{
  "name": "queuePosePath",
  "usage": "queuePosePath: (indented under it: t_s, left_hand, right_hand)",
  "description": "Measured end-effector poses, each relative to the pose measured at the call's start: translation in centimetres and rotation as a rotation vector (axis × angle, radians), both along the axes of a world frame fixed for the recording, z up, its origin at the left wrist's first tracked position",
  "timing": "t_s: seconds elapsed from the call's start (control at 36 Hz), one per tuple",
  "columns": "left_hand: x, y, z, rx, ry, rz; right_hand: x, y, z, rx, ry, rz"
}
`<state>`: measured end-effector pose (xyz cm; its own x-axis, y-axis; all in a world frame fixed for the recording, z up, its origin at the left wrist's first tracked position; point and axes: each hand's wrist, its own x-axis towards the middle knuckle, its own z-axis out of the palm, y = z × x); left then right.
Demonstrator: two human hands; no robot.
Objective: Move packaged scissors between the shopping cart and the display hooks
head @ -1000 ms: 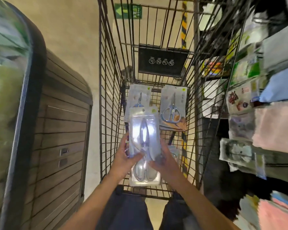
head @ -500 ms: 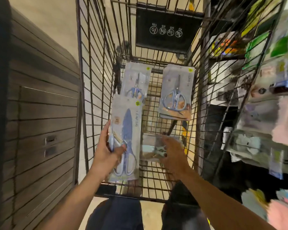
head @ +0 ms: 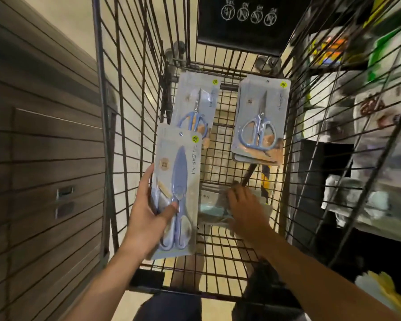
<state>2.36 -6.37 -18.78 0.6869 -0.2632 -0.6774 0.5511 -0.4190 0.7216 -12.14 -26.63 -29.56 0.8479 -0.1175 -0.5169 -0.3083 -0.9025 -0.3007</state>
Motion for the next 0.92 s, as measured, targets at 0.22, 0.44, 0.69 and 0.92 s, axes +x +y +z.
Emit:
queuePosePath:
  t_s: [0.22, 0.44, 0.69, 0.92]
  left_hand:
    - [1.1, 0.0, 1.7, -0.008, -0.015, -0.044]
    - [2.5, -0.7, 8.9, -0.027, -0.103, -0.097]
    - [2.8, -0.8, 21.5, -0.099, -0.268, -0.202]
    - [0.8, 0.0, 28.7, -0.235, -0.356, -0.246]
  right_hand:
    - [1.1, -0.7, 2.7, 0.173, 0.083, -0.05]
    - [1.7, -1.5, 12.6, 0.398, -0.075, -0.446]
    - [0.7, -2.2, 27.3, 0.549, -0.347, -0.774]
    - [-2.8, -1.0, 36.8, 0.621, -0.612, -0.985]
